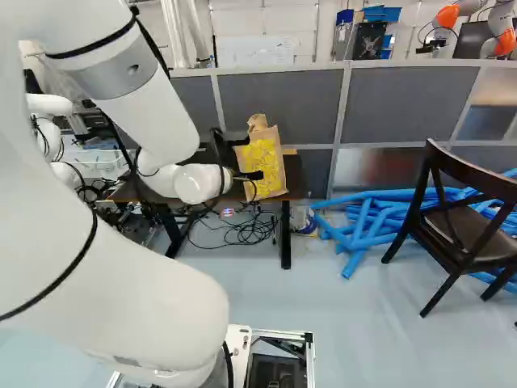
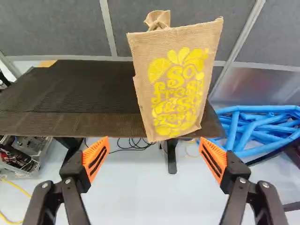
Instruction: Pick up the bag on the ground and place it on the table
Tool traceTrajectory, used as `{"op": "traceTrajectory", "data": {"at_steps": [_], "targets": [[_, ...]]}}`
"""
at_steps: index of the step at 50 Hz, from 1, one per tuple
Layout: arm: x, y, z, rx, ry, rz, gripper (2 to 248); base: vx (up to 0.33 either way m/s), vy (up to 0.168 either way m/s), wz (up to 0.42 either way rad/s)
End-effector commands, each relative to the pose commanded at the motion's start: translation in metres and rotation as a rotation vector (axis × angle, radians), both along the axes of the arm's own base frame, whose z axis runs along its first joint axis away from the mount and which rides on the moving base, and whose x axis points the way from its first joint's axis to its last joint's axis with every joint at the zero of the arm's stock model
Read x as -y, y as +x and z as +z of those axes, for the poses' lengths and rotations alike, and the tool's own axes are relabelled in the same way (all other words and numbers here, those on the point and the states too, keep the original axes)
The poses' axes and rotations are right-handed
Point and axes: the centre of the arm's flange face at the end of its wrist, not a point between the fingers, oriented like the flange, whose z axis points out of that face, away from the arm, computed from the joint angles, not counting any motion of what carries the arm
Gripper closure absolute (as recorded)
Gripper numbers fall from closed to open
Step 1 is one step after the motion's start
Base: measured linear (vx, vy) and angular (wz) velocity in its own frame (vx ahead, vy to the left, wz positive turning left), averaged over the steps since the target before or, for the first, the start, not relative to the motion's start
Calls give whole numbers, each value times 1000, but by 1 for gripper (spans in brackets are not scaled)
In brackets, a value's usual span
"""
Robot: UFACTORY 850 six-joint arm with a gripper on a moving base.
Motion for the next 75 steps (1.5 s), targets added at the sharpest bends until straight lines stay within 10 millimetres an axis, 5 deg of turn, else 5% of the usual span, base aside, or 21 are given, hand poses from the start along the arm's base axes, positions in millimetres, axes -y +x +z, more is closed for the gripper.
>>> {"op": "traceTrajectory", "data": {"at_steps": [37,75], "targets": [[2,-44,-24,108,27,-24,3,0,0,0],[3,-55,-30,134,33,-29,3,0,0,0]]}}
